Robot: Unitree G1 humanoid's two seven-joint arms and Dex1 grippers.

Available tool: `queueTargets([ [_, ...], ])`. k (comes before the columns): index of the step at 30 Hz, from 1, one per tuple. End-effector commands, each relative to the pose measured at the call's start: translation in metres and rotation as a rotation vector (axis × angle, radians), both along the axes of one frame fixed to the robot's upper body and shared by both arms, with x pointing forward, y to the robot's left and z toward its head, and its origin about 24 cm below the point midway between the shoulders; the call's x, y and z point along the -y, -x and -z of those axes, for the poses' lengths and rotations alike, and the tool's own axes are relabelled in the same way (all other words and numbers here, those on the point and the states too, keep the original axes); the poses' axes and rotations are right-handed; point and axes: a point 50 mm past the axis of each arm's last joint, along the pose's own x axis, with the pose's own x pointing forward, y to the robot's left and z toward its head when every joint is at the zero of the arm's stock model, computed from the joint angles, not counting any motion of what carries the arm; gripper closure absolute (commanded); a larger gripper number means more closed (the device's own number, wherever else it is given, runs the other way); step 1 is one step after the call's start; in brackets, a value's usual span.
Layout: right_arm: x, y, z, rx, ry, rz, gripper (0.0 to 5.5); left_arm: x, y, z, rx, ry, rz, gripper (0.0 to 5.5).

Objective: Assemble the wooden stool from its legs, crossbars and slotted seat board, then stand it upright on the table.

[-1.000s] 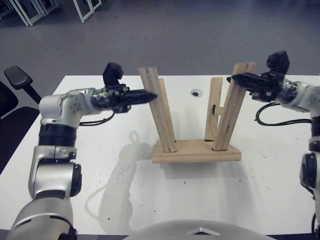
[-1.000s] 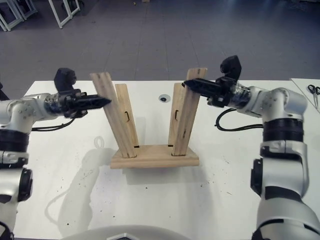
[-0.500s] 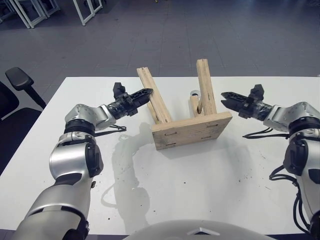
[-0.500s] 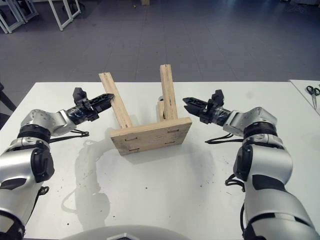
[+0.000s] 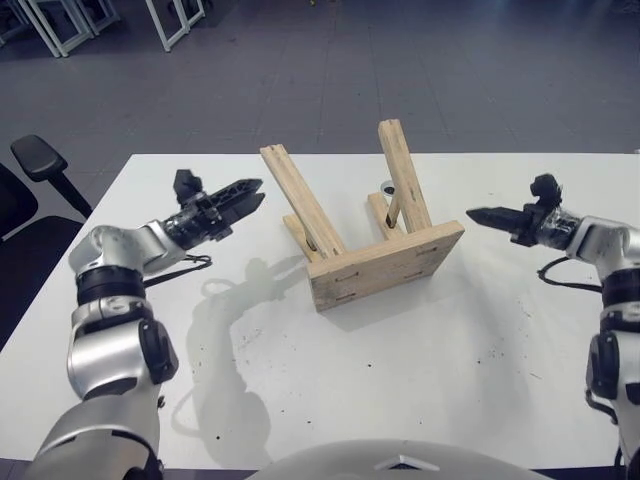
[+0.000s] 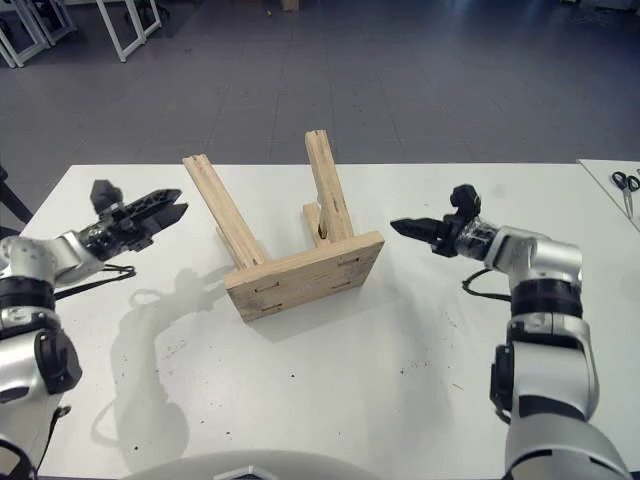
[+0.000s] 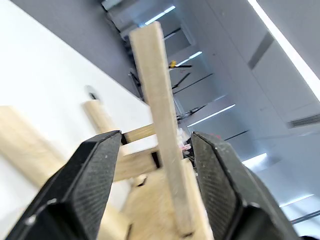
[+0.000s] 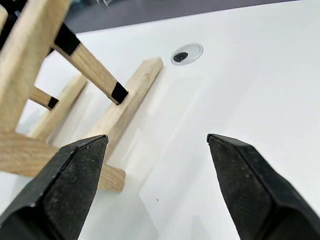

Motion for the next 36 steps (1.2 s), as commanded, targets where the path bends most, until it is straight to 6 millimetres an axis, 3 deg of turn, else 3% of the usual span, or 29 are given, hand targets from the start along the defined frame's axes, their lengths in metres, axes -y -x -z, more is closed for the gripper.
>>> queueTargets([
  [1,0.007,0.016,-0.004,0.071,0.192,-0.128,1.83,0.017,0.049,0.023,0.28,-0.489,0.148,2.91],
  [5,0.003,0.022,-0.002,0.112,0.303,-0.229,1.83,0.036,0.074,0.026,0.495,-0.691,0.212,2.91],
  [9,-0.006,0.023,0.003,0.132,0.348,-0.328,1.83,0.053,0.088,0.027,0.611,-0.776,0.319,2.91],
  [20,-0.051,-0.002,0.01,0.164,0.277,-0.482,1.83,0.097,0.065,0.033,0.727,-0.814,0.337,2.91],
  [23,-0.059,-0.007,0.007,0.192,0.256,-0.529,1.83,0.099,0.057,0.036,0.735,-0.82,0.364,2.91],
  [26,-0.064,0.002,0.004,0.203,0.235,-0.665,1.8,0.095,0.047,0.035,0.749,-0.837,0.404,3.4],
  [31,-0.071,0.015,-0.007,0.262,0.247,-0.816,2.67,0.08,0.034,0.034,0.767,-0.87,0.495,3.74],
  [36,-0.079,0.018,-0.01,0.324,0.24,-0.819,3.58,0.067,0.024,0.03,0.767,-0.839,0.583,3.98],
])
